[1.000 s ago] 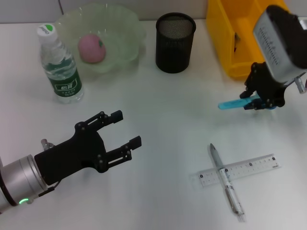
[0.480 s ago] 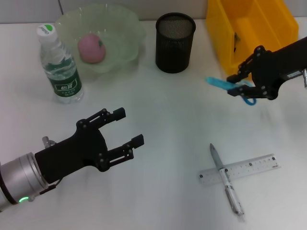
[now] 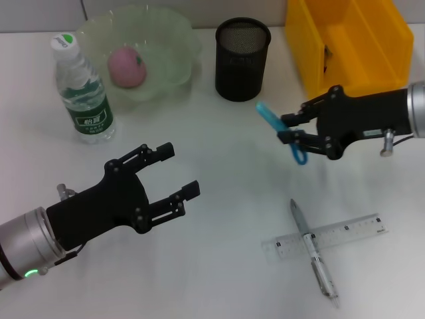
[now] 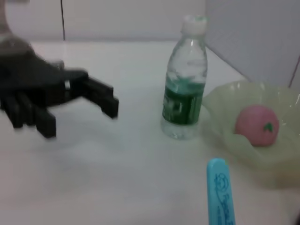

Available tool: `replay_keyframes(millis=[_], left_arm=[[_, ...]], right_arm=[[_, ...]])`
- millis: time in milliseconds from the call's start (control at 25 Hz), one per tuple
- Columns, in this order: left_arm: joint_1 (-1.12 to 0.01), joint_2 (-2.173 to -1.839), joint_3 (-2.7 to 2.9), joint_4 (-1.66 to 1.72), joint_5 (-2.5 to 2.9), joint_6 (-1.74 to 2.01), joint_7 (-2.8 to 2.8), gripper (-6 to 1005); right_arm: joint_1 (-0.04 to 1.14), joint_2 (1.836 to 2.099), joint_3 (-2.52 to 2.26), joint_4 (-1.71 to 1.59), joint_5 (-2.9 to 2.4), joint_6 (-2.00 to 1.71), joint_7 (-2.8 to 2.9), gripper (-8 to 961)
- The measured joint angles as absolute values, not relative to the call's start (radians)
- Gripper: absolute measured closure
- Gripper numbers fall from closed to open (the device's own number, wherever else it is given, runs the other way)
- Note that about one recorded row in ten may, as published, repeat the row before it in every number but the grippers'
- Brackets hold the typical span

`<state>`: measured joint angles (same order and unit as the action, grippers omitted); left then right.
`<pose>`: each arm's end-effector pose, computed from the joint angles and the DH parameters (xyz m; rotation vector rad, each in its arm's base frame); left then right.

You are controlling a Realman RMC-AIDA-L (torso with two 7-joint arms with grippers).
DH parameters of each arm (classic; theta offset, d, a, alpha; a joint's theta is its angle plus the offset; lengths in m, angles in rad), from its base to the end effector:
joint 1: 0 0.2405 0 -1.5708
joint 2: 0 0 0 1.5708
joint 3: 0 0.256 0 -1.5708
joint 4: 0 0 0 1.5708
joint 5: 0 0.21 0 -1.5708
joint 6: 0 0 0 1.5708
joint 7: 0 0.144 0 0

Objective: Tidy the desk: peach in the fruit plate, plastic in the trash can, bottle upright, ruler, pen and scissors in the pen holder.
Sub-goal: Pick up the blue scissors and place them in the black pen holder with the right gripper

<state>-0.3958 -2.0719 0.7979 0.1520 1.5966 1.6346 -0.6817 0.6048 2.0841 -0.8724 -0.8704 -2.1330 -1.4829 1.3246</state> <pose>-0.2849 0.2485 -0.0519 -2.4857 -0.3878 -1.0842 0.2250 0.3630 0.0024 -2.8556 0.1233 0.2950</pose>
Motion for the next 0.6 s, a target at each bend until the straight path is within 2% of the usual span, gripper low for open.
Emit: replay_keyframes(millis=[320, 600], left_arm=[[-0.406, -2.068, 0.801, 0.165, 1.599, 1.663, -0.708, 210], [-0.401, -2.068, 0.805, 0.184, 1.606, 1.673, -0.738, 210]], right_arm=[[0.528, 2.081, -0.872, -0.800, -1.901, -1.477, 1.285, 731], [0.519, 2.082, -0.868, -0.709, -1.853, -1.447, 1.269, 731]])
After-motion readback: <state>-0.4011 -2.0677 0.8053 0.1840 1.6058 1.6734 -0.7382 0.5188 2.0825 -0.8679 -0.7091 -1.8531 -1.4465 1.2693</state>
